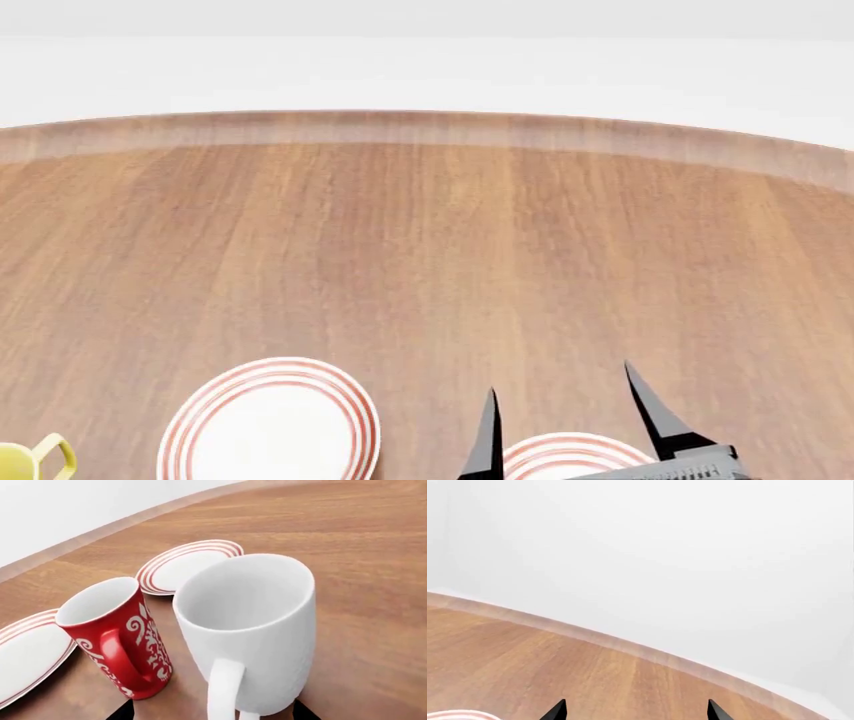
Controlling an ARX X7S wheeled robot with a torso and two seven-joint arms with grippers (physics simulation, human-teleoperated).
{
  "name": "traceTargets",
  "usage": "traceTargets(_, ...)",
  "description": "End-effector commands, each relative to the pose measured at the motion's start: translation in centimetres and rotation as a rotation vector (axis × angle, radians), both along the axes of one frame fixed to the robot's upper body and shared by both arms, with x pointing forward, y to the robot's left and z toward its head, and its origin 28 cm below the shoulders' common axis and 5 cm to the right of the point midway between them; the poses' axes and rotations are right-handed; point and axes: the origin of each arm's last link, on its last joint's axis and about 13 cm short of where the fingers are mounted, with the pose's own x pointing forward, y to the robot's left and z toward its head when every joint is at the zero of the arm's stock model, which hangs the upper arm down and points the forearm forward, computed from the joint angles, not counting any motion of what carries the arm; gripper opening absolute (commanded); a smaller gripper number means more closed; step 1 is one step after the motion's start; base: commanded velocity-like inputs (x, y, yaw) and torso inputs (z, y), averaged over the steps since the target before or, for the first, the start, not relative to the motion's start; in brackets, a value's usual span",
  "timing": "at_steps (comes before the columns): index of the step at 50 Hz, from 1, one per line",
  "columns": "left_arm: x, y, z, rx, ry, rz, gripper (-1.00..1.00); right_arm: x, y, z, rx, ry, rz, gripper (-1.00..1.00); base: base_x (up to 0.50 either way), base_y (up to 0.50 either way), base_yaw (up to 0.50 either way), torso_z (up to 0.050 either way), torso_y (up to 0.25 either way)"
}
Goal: Put the white mug on the left plate.
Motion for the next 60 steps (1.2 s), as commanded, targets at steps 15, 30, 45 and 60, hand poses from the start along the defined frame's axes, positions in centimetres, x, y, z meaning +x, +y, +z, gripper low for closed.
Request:
traceTargets(15, 0.0, 0.0, 0.4, -0.012, -0.003, 0.005, -1.00, -0.1, -0.2, 0.0, 0.009, -0.004, -0.006, 1.00, 0.00, 0.00, 0.00, 0.000, 0.000)
traceTargets(30, -2.1, 0.4, 2.8, -0.100, -0.116, 0.071, -1.00, -0.1, -0.2, -0.3, 0.012, -0.001, -0.007, 1.00, 0.00, 0.00, 0.00, 0.000, 0.000)
traceTargets(45, -3.3, 0.2, 5.7, -0.172, -0.229, 0.103, -1.00, 0.0, -0.2, -0.5, 0.016, 0.002, -0.007, 1.00, 0.00, 0.00, 0.00, 0.000, 0.000)
traceTargets(60, -3.4, 0.8, 6.9, -0.218, -0.281, 0.159, -1.00, 0.0, -0.3, -0.6, 0.019, 0.004, -0.013, 1.00, 0.00, 0.00, 0.00, 0.000, 0.000)
